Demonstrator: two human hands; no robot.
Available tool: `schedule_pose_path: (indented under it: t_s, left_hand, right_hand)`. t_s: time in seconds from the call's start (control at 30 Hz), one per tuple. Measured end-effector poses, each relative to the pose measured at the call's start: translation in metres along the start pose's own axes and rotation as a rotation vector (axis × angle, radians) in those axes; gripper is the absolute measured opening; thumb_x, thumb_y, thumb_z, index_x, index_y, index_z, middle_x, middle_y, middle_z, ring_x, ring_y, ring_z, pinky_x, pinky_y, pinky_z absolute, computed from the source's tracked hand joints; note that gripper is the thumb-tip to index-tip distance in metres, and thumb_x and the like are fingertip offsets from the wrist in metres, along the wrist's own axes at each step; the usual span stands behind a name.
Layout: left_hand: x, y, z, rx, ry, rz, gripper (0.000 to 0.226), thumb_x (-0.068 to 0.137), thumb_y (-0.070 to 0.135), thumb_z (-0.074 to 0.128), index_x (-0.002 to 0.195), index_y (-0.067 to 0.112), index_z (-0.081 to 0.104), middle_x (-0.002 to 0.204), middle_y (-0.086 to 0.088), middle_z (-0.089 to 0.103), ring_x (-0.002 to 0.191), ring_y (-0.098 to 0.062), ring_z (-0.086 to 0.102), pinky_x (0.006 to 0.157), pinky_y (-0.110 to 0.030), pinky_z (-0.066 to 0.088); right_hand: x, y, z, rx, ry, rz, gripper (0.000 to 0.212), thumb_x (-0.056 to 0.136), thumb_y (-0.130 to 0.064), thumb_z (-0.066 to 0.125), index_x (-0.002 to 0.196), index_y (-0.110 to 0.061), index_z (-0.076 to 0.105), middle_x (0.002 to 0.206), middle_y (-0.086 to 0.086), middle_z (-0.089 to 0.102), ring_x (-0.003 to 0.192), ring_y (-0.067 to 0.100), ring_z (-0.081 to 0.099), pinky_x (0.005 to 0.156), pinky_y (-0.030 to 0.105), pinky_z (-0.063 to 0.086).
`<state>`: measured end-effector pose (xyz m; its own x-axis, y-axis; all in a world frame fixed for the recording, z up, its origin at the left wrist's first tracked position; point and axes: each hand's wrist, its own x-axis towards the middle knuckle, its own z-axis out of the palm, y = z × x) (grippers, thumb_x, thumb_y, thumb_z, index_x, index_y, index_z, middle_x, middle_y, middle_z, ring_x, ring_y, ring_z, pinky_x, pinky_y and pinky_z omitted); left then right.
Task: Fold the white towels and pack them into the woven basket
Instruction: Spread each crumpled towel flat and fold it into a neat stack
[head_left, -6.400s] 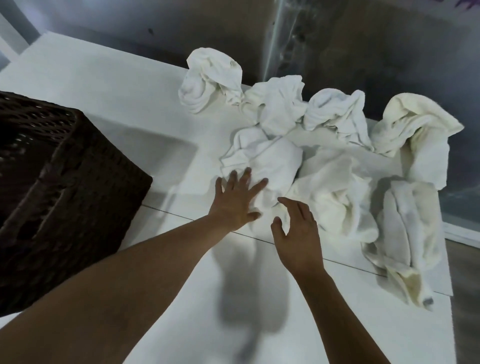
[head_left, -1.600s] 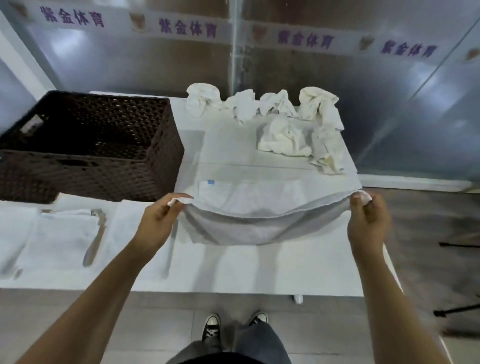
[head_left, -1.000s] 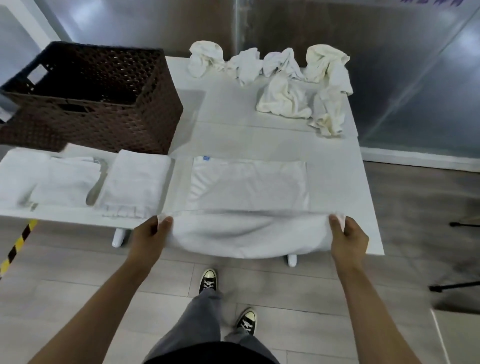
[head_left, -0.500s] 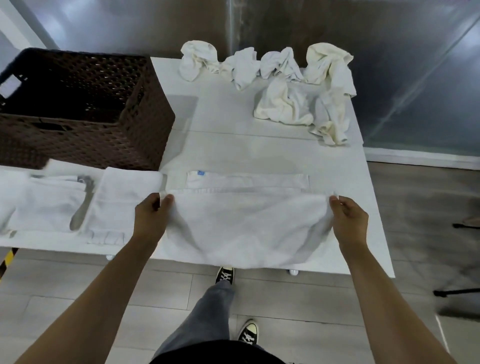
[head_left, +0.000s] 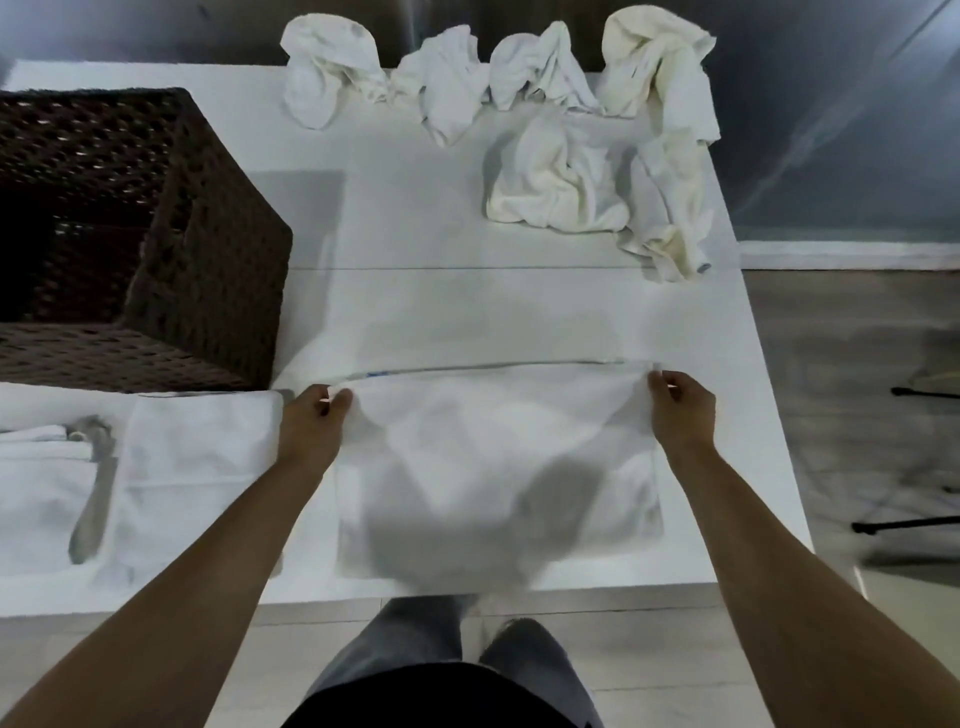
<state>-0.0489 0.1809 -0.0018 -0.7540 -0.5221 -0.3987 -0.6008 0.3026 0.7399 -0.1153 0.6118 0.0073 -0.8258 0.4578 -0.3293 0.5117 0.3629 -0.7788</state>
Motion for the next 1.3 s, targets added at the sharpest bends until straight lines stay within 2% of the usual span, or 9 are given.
schedule_pose_path:
  t_s: [0.13,0.27,0.47,0.57,0.63,0.77,0.97,1.1,1.3]
  left_hand:
    - [0.022,-0.007,0.011,0.117,-0.025,-0.054,0.027,0.091,0.038,0.070,0.107,0.019,0.061,0.101,-0.003,0.065,0.096,-0.028,0.063,0.077,-0.034,0.049]
    - [0.004,-0.016,0.023,0.644,-0.107,0.051,0.079,0.086,0.039,0.074,0.151,0.017,0.035,0.148,-0.015,0.039,0.131,-0.039,0.043,0.106,-0.050,0.041]
    - [-0.107,-0.050,0.065,0.869,-0.385,0.596,0.069,0.072,0.029,0.083,0.135,0.026,0.056,0.135,-0.008,0.052,0.107,-0.033,0.060,0.086,-0.043,0.052]
    - [-0.158,-0.069,0.088,0.912,-0.486,0.601,0.067,0.080,0.033,0.074,0.141,0.033,0.047,0.142,-0.003,0.048,0.112,-0.025,0.059,0.089,-0.037,0.053]
    - [-0.176,-0.074,0.098,0.897,-0.402,0.556,0.061,0.088,0.038,0.063,0.146,0.035,0.042,0.149,-0.002,0.044,0.122,-0.024,0.054,0.094,-0.038,0.051]
    - [-0.179,-0.077,0.114,0.901,-0.219,0.474,0.058,0.099,0.049,0.037,0.154,0.031,0.035,0.158,-0.005,0.038,0.138,-0.031,0.044,0.110,-0.047,0.041]
    - [-0.116,-0.060,0.140,1.001,-0.128,0.489,0.072,0.098,0.065,0.023,0.159,0.027,0.023,0.169,-0.005,0.012,0.154,-0.035,0.016,0.121,-0.060,0.014]
    - [-0.081,-0.049,0.154,1.002,-0.104,0.496,0.075,0.097,0.069,0.015,0.161,0.032,0.004,0.169,0.002,-0.007,0.155,-0.033,-0.003,0.122,-0.060,0.002]
    - [-0.036,-0.036,0.160,0.979,-0.031,0.521,0.070,0.098,0.062,0.018,0.161,0.031,0.009,0.170,0.000,0.001,0.155,-0.036,0.004,0.122,-0.060,0.003]
  right_hand:
    - [0.011,0.004,0.009,-0.102,0.050,0.034,0.020,0.100,-0.031,0.055,0.112,-0.019,0.066,0.090,0.005,0.071,0.083,0.026,0.065,0.069,0.028,0.045]
    - [0.001,0.016,0.023,-0.299,-0.029,-0.253,0.025,0.095,-0.024,0.062,0.120,-0.018,0.062,0.105,0.004,0.068,0.098,0.022,0.063,0.085,0.034,0.049]
    - [-0.019,0.048,0.047,-0.730,-0.425,-0.669,0.053,0.088,-0.025,0.058,0.141,-0.024,0.057,0.142,0.002,0.060,0.129,0.028,0.056,0.106,0.044,0.043]
    - [-0.018,0.065,0.047,-0.843,-0.442,-0.742,0.062,0.091,-0.027,0.063,0.151,-0.028,0.046,0.157,0.003,0.044,0.144,0.023,0.042,0.116,0.044,0.033]
    - [-0.016,0.073,0.048,-0.858,-0.421,-0.794,0.062,0.095,-0.034,0.053,0.155,-0.030,0.038,0.162,0.002,0.037,0.148,0.021,0.035,0.119,0.043,0.029]
    - [-0.017,0.086,0.049,-0.815,-0.339,-0.823,0.059,0.096,-0.038,0.048,0.153,-0.028,0.041,0.158,0.003,0.042,0.143,0.023,0.040,0.115,0.044,0.033]
    - [-0.038,0.112,0.023,-0.849,-0.103,-0.753,0.045,0.092,-0.035,0.057,0.135,-0.023,0.057,0.125,0.004,0.061,0.101,0.032,0.056,0.085,0.043,0.043]
    - [-0.083,0.140,0.010,-0.841,-0.033,-0.714,0.040,0.087,-0.033,0.067,0.126,-0.023,0.064,0.113,0.004,0.062,0.092,0.030,0.053,0.088,0.045,0.038]
    - [-0.119,0.152,0.042,-0.699,-0.121,-0.775,0.034,0.088,-0.031,0.066,0.121,-0.021,0.068,0.112,0.007,0.060,0.098,0.030,0.056,0.092,0.048,0.040]
